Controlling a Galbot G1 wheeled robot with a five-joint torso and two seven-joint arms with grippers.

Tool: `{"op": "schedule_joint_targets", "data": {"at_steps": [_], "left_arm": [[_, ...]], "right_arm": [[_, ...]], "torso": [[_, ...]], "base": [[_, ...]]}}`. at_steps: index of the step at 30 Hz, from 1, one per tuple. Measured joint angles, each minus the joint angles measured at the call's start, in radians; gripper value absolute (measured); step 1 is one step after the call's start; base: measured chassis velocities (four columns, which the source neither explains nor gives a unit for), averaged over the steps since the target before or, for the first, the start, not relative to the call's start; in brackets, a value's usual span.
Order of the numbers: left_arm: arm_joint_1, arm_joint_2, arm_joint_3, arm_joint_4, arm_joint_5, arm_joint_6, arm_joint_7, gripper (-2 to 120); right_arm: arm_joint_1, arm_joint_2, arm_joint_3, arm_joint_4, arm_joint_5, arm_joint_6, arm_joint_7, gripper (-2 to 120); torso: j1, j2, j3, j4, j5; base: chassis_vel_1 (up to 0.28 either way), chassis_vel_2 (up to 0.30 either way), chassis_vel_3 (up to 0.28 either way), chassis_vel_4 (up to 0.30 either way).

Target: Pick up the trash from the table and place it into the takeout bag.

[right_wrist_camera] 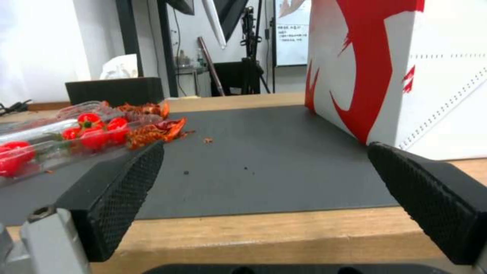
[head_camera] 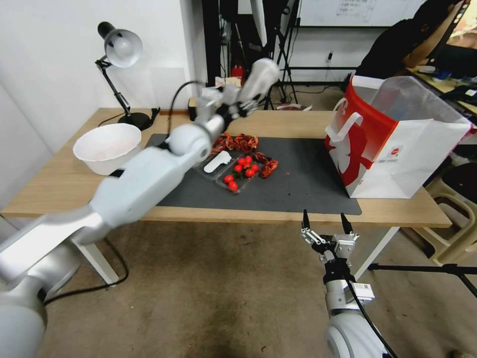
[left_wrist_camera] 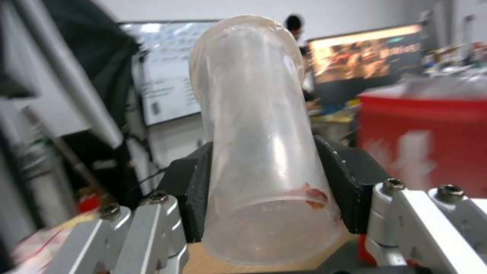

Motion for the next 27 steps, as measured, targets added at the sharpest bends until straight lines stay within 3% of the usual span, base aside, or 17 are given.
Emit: {"op": "schedule_joint_targets", "data": {"at_steps": [11, 14, 19, 27], "left_arm": [[-0.112, -0.117, 0.079, 0.023, -0.046, 0.009, -0.001, 49], [-0.173, -0.223, 0.127, 0.059, -0.071, 0.014, 0.0, 49], [-0.191, -0.32, 0.159, 0.087, -0.076, 0.016, 0.001, 49], [-0.194, -0.373, 0.183, 0.105, -0.078, 0.017, 0.002, 47]], "right_arm": [[0.002, 0.002, 0.002, 0.001, 0.0, -0.001, 0.001, 100], [0.002, 0.005, 0.005, 0.001, 0.0, -0.001, 0.002, 100], [0.001, 0.014, 0.006, 0.001, -0.002, -0.001, 0.002, 100], [0.001, 0.02, 0.006, -0.003, -0.004, -0.001, 0.002, 100]], "torso": [[0.0, 0.0, 0.0, 0.0, -0.0001], [0.0, 0.0, 0.0, 0.0001, -0.0001], [0.0, 0.0, 0.0, 0.0001, -0.0002], [0.0, 0.0, 0.0, 0.0002, -0.0002]], "base": [[0.0, 0.0, 0.0, 0.0], [0.0, 0.0, 0.0, 0.0], [0.0, 0.0, 0.0, 0.0], [0.0, 0.0, 0.0, 0.0]]}}
